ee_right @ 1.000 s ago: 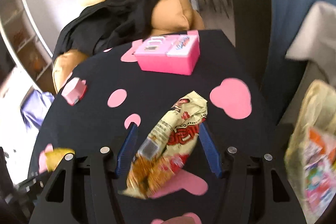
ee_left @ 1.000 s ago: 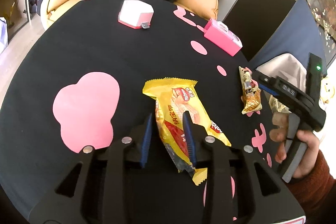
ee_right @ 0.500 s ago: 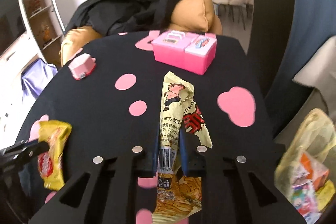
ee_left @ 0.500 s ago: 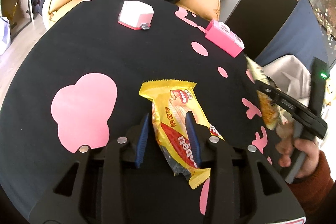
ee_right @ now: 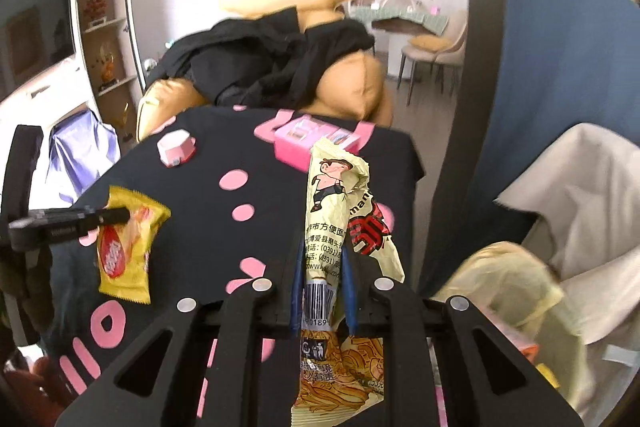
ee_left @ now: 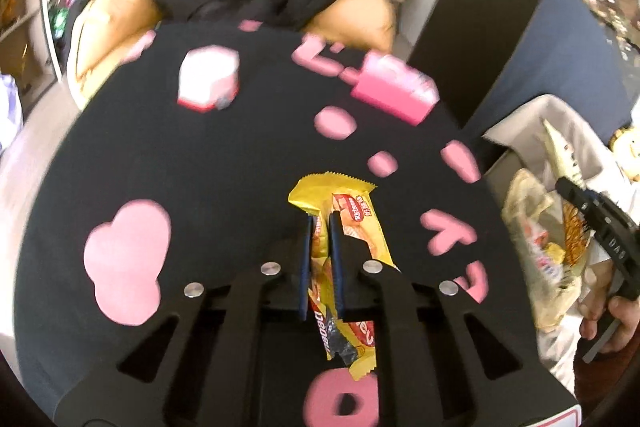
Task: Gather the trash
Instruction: 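Carry the yellow snack bag with the left tool while the right tool carries the snack stick to the bag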
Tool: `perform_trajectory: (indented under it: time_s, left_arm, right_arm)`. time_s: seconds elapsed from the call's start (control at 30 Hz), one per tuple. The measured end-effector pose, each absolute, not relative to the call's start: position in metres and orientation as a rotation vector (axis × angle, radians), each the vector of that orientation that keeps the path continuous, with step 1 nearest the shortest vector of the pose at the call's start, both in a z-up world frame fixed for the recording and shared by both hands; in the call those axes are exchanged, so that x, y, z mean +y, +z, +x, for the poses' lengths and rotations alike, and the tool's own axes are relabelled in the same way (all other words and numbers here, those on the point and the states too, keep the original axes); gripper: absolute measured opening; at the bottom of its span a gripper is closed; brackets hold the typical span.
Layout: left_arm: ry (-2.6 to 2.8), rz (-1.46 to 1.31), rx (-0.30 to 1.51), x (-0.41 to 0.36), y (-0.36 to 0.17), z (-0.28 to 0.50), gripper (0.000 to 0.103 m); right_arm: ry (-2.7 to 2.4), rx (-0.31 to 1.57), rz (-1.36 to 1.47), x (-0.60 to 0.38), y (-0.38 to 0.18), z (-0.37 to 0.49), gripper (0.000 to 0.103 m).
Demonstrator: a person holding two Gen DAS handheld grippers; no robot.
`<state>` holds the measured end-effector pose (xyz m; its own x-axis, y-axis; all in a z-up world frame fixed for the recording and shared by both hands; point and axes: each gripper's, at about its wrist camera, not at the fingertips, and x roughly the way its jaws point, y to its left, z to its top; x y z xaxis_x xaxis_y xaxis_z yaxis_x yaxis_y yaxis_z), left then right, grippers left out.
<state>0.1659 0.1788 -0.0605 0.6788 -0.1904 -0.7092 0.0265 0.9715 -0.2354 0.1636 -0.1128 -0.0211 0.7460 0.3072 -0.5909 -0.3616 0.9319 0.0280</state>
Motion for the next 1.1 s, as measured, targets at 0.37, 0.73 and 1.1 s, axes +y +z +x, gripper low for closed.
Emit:
perform_trajectory:
  time_s: [0.37,0.73,1.1]
  left_arm:
    - [-0.287,-0.148,0.679,0.082,0.018,0.159,0.009]
    - [-0.502,-0.184,0.737,-0.032,0.009,0.187,0.009]
    - [-0.624,-0.111,0.831,-0.135,-0.045,0.22,0.009]
  right_arm:
    - [0.258,0.505,-0.074,-0.203,0.013,0.122,0.017]
    - [0.154,0.477,-0.065,-0.281,0.017,0.105,0.017]
    - [0.083,0.505,-0.061,-0.327,0.003,0.106,0.017]
